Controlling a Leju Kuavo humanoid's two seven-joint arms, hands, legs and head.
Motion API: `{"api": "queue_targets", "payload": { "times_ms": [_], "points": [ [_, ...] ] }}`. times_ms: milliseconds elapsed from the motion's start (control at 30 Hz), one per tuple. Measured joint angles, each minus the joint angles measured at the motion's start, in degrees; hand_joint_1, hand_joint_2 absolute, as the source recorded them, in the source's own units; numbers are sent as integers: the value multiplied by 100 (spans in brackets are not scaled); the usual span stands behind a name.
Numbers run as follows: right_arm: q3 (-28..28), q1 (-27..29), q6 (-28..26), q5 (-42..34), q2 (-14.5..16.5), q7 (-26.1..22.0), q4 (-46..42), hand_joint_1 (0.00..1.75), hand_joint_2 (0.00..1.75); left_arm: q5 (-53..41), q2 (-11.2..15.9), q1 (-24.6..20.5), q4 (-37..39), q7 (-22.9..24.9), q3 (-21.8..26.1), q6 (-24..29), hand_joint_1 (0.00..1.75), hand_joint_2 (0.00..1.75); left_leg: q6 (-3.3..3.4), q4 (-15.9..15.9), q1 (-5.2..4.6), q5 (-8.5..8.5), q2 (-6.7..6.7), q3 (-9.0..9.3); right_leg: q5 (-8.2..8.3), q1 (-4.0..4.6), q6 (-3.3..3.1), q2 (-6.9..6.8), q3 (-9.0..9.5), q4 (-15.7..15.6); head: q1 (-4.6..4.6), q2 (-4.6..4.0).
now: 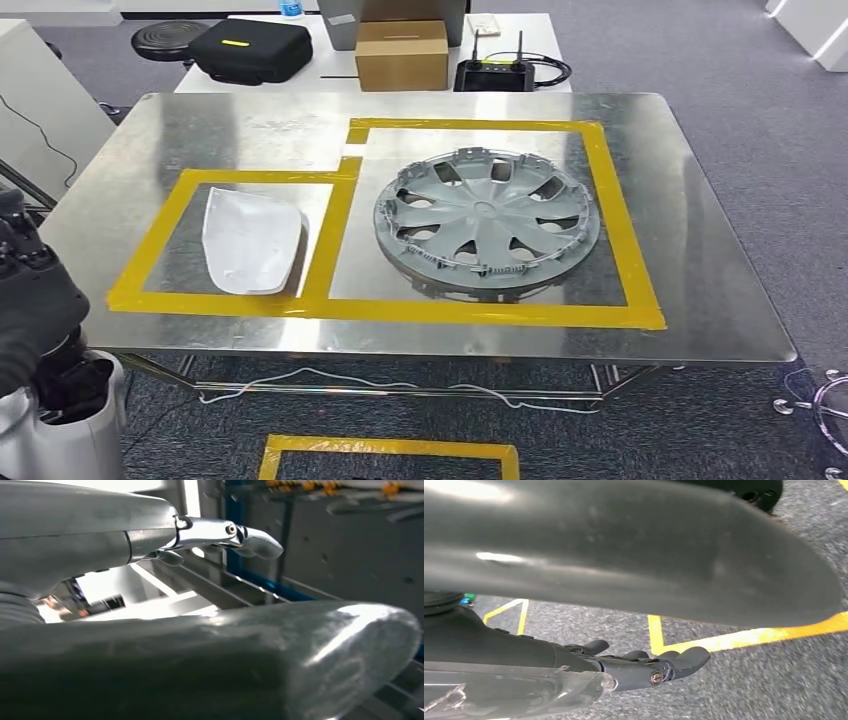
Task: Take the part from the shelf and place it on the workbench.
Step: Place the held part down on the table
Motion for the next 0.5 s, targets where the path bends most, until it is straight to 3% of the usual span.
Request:
{"api": "queue_targets", "payload": {
  "times_ms": [33,67,167,233,333,400,500],
  "points": [
    [-10,1,-1,-5,1,4,0,0,0,26,-19,53,-73,1,-38,-82,0,0,-6,159,0,-40,1,-44,9,-1,2,-3,-9,0,-1,0],
    [-21,2,-1,-10,6,8,0,0,0,41,-34,97,-134,1,-81,-142,0,0,-7,107,1,26,3,17,20,-3,10,-4,-17,1,-1,0],
    [-56,1,-3,-26,38,2,0,0,0,57,-57,176,-254,5,-250,-239,0,0,15,-919,-1,448,20,671,63,-2,66,-3,-49,22,-6,0],
    [-75,-2,-10,-35,48,-17,-1,0,0,57,-62,218,-301,11,-373,-255,0,0,60,-1363,-13,556,22,938,96,9,130,-1,-75,41,-8,1],
    [-109,3,-29,-49,48,-49,-1,0,0,5,-60,298,-322,11,-531,-264,0,0,178,-1412,-37,643,13,910,133,-17,244,-1,-107,34,-7,0],
    [-127,8,-41,-54,48,-60,-1,0,0,-39,-62,320,-322,10,-620,-267,0,0,253,-1433,-26,726,25,850,-149,-33,300,0,-221,312,-1,0],
    [-154,9,-54,-56,48,-74,-2,0,0,-70,-63,364,-321,10,-710,-258,0,0,293,-1434,-30,855,36,694,-864,-40,355,1,-521,1336,3,0]
  ]
}}
